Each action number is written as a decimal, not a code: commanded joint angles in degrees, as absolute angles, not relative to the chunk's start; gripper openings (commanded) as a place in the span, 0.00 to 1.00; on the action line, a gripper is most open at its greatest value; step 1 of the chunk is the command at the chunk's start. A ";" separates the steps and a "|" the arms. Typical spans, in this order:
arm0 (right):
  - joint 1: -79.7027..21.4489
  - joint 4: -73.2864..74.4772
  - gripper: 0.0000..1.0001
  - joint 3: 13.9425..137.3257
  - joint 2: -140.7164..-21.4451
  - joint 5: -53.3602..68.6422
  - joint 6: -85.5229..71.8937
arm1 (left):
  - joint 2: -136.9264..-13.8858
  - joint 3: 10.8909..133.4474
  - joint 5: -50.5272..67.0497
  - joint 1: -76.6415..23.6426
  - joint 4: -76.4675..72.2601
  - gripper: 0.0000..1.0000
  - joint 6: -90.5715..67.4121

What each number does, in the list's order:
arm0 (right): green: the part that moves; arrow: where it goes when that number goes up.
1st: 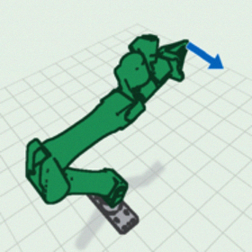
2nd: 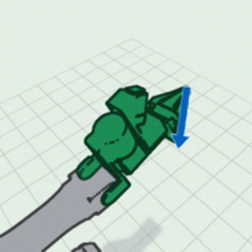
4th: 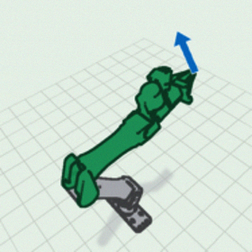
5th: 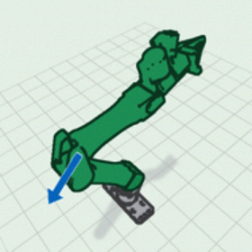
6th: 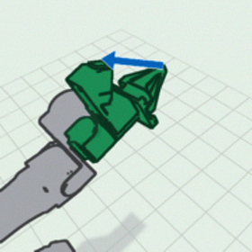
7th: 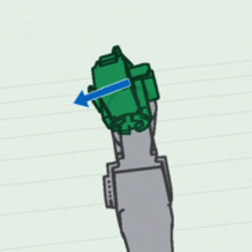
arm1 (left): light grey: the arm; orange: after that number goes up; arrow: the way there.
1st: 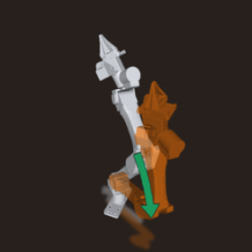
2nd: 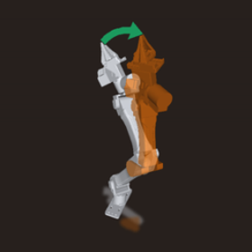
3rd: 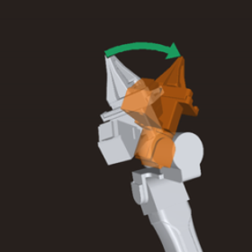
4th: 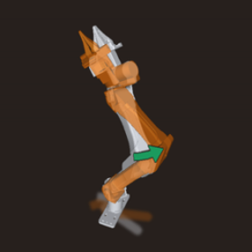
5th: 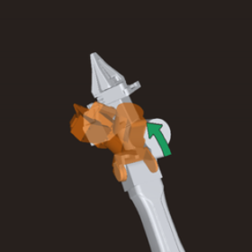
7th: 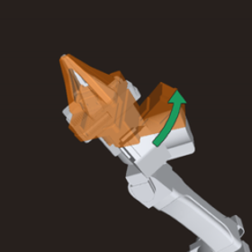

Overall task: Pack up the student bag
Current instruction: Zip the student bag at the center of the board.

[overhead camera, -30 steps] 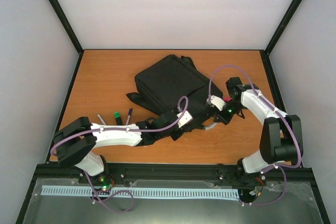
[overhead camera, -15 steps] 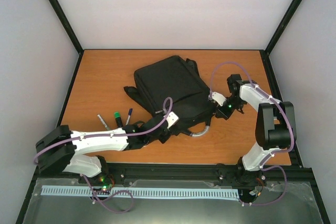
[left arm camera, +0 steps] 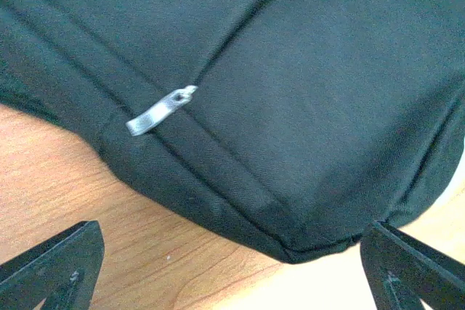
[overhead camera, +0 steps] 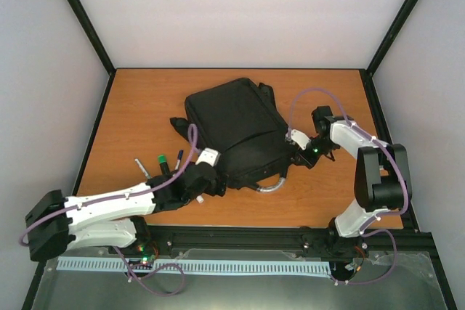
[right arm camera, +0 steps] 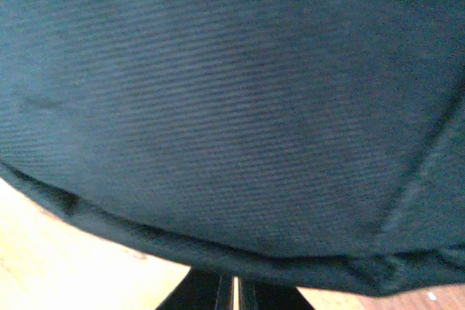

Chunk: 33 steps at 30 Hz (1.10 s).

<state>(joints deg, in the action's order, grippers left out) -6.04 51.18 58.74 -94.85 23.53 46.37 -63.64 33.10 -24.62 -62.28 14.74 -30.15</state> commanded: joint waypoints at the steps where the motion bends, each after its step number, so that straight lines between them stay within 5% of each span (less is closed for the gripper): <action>1: -8.27 49.11 0.03 55.51 -91.14 24.07 45.59 | -58.44 35.14 -24.05 -57.54 20.02 1.00 -45.23; 13: -12.51 47.76 0.03 51.83 -87.89 25.08 43.80 | -66.77 39.53 -6.92 -40.96 20.41 1.00 -53.00; 22: -16.40 46.08 0.03 49.82 -85.98 25.78 41.88 | -82.49 47.60 5.66 -29.43 12.56 1.00 -43.98; 33: -19.32 44.22 0.03 54.66 -87.59 29.58 36.78 | -94.95 63.41 0.67 -27.07 13.60 0.94 -31.77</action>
<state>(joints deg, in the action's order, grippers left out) -18.44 46.48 51.42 -87.18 25.78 39.38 -94.37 57.17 3.20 -27.38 13.32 -37.45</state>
